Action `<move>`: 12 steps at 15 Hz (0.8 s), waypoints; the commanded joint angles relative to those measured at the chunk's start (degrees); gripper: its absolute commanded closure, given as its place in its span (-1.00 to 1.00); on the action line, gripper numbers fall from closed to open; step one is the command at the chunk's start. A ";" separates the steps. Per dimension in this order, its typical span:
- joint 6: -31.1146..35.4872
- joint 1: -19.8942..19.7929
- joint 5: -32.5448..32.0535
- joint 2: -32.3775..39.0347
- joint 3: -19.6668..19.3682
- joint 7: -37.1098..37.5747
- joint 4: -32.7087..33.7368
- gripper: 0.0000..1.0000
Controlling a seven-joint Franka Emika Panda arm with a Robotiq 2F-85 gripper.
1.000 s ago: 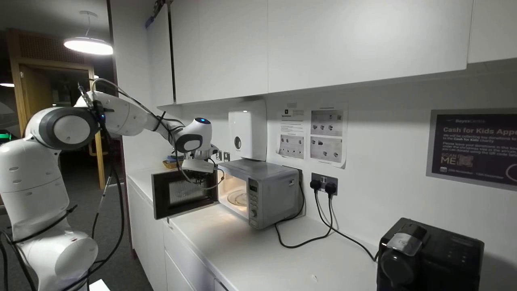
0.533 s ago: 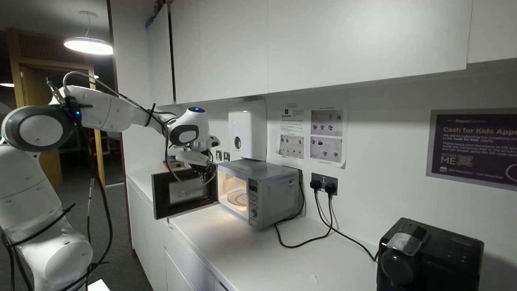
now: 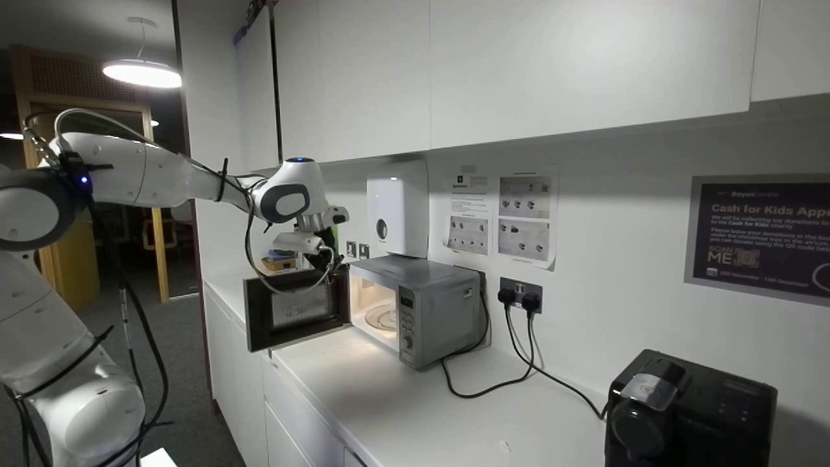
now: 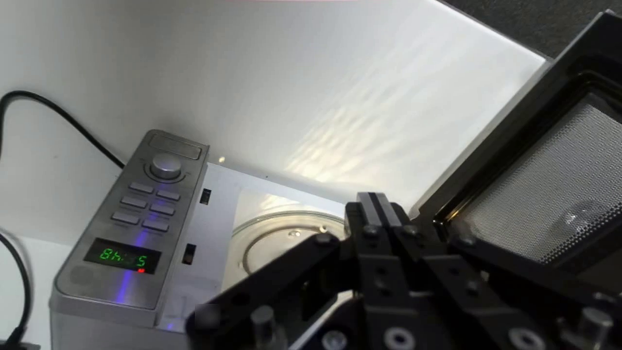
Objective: Open the microwave
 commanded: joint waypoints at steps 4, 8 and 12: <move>-2.38 -1.39 -2.37 -6.69 0.85 3.88 -1.75 1.00; -2.12 -1.39 -1.88 -8.97 0.70 5.39 -1.50 0.37; -1.39 -1.39 -1.46 -10.57 0.44 6.46 -1.53 -0.21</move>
